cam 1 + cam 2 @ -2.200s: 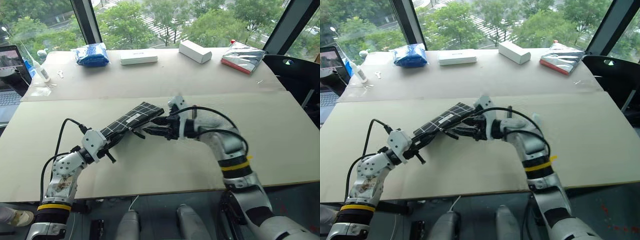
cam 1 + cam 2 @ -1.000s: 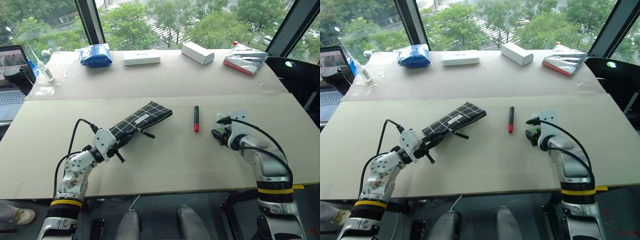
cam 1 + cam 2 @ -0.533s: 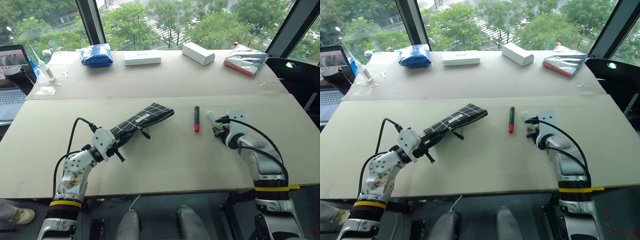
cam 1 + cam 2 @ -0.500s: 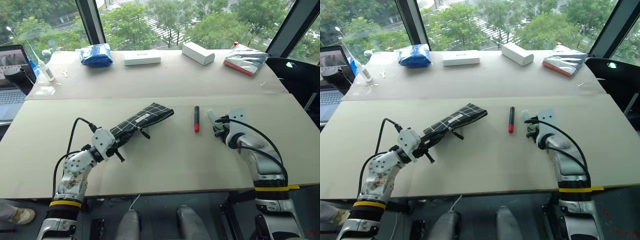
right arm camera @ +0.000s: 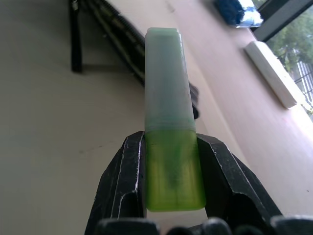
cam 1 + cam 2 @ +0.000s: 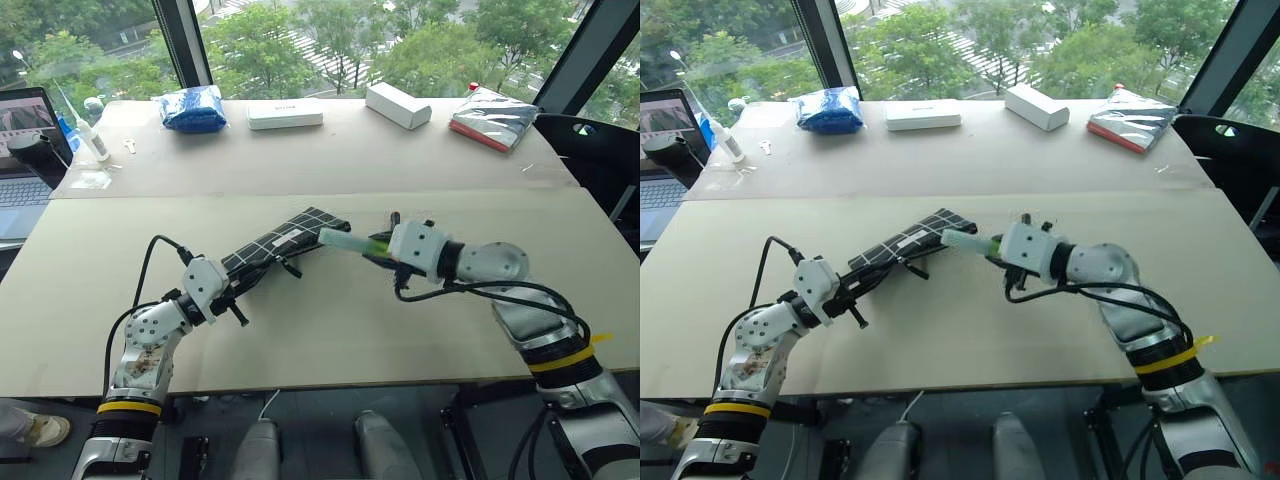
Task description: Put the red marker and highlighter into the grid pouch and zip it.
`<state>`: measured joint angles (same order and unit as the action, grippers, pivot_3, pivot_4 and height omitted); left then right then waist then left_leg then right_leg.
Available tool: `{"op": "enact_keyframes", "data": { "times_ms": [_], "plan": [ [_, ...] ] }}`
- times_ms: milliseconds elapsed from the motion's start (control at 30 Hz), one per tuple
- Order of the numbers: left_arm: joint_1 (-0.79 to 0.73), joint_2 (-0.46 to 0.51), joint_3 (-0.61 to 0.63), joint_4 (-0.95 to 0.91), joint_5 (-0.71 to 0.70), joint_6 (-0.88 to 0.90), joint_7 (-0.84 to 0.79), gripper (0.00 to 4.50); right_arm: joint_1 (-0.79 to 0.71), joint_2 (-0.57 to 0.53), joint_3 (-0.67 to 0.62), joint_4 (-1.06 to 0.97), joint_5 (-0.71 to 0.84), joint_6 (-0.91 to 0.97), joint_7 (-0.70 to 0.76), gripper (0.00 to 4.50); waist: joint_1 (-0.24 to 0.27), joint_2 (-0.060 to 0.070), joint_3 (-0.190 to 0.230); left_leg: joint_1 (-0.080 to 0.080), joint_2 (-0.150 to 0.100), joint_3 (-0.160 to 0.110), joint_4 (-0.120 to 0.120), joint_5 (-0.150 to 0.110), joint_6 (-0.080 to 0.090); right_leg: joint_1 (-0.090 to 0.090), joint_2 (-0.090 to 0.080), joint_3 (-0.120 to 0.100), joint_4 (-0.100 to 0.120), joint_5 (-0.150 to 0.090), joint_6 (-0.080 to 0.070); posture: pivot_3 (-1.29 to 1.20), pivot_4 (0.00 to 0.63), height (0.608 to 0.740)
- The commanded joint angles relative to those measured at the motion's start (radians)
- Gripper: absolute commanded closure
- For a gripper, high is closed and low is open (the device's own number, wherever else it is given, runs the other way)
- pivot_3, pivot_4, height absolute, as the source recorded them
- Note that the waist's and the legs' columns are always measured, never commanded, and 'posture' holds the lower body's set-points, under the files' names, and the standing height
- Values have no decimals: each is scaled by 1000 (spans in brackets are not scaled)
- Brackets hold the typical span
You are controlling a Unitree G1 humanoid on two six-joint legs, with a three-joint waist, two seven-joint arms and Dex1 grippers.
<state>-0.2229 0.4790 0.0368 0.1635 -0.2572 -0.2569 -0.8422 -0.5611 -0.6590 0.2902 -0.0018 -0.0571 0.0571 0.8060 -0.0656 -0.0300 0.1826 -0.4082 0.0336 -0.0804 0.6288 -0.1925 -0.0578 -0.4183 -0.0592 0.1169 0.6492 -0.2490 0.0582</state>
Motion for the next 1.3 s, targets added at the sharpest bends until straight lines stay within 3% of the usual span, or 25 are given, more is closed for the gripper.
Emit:
{"op": "enact_keyframes", "data": {
  "times_ms": [33, 633, 833, 1300],
  "plan": [
    [-4, 3, 10, -40, -11, -8, -1, 4500, -52, 30, -20, 13, -14, -26, -13, 3417, -1, 0, 0, 0, 0, 0, 0, 0, 0, 0, 0, 0, 0, 0, 0, 0, 150, 740],
    [-10, 8, 6, -41, -15, -3, -17, 4500, -128, 106, 22, 150, -144, -106, -39, 3417, -1, 0, 0, 0, 0, 0, 0, 0, 0, 0, 0, 0, 0, 0, 0, 0, 150, 740],
    [-28, 6, 2, -29, -14, 2, -31, 4500, -198, 160, 130, 199, -282, -261, -71, 3417, -3, 0, 0, 0, 0, 0, -1, 0, 0, -1, 0, 0, 0, 0, -1, 0, 150, 740],
    [-23, 15, 19, -49, -34, 24, -48, 4500, -373, 189, 268, 542, -589, -699, -369, 3417, -3, 0, 0, 1, 0, 0, -1, 0, 0, -1, 0, 0, 0, 1, -1, 0, 150, 740]
  ]
}}
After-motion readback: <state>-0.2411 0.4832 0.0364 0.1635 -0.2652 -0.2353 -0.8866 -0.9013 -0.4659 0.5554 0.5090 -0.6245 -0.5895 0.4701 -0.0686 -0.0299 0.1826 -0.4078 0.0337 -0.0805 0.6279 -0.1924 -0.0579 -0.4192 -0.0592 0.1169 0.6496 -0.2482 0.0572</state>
